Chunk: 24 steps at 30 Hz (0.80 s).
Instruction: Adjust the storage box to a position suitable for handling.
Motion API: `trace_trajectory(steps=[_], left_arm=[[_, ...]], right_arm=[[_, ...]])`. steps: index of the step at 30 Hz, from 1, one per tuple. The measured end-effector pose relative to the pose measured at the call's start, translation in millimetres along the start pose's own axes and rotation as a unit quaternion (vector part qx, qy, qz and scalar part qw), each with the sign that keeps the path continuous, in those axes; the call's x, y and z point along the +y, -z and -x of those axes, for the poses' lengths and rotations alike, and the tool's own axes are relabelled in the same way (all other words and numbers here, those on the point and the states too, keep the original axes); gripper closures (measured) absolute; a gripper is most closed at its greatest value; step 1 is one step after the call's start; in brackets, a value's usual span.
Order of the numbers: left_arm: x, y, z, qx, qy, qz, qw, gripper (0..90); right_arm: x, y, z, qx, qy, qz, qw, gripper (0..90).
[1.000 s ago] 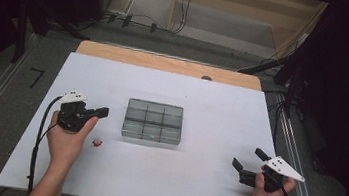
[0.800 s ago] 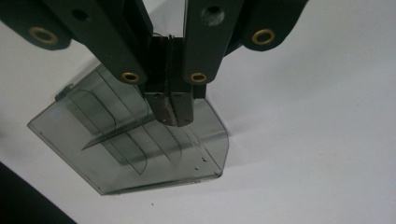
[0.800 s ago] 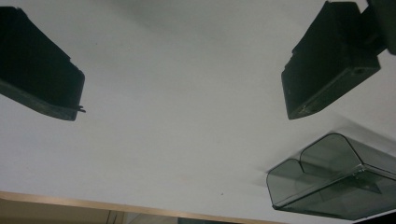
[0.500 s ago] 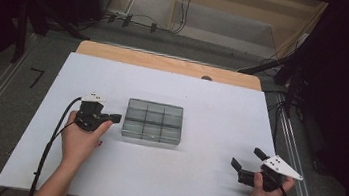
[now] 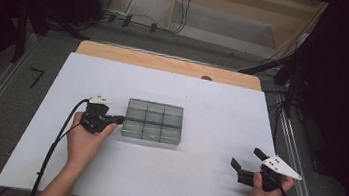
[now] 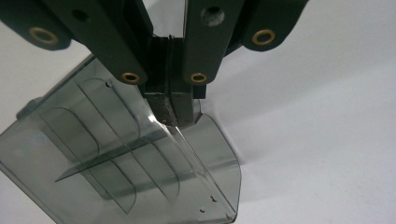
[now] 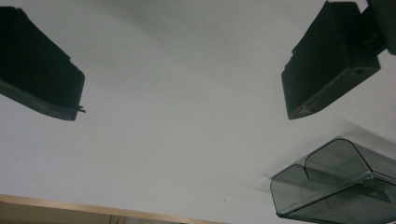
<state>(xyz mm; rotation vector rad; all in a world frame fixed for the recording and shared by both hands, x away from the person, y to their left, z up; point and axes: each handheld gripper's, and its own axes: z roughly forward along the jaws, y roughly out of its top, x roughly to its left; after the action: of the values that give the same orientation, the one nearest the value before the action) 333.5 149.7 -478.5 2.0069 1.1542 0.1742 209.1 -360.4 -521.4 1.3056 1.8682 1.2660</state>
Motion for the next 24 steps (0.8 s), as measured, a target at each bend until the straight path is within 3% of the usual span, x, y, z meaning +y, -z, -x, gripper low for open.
trace_trajectory(steps=[24], left_arm=[[1.3, -2.7, 2.7, 0.014, 0.01, 0.009, 0.9998, 89.2]], right_arm=[[0.0, -1.2, -0.7, -0.002, 0.003, -0.003, 1.0, 0.0]])
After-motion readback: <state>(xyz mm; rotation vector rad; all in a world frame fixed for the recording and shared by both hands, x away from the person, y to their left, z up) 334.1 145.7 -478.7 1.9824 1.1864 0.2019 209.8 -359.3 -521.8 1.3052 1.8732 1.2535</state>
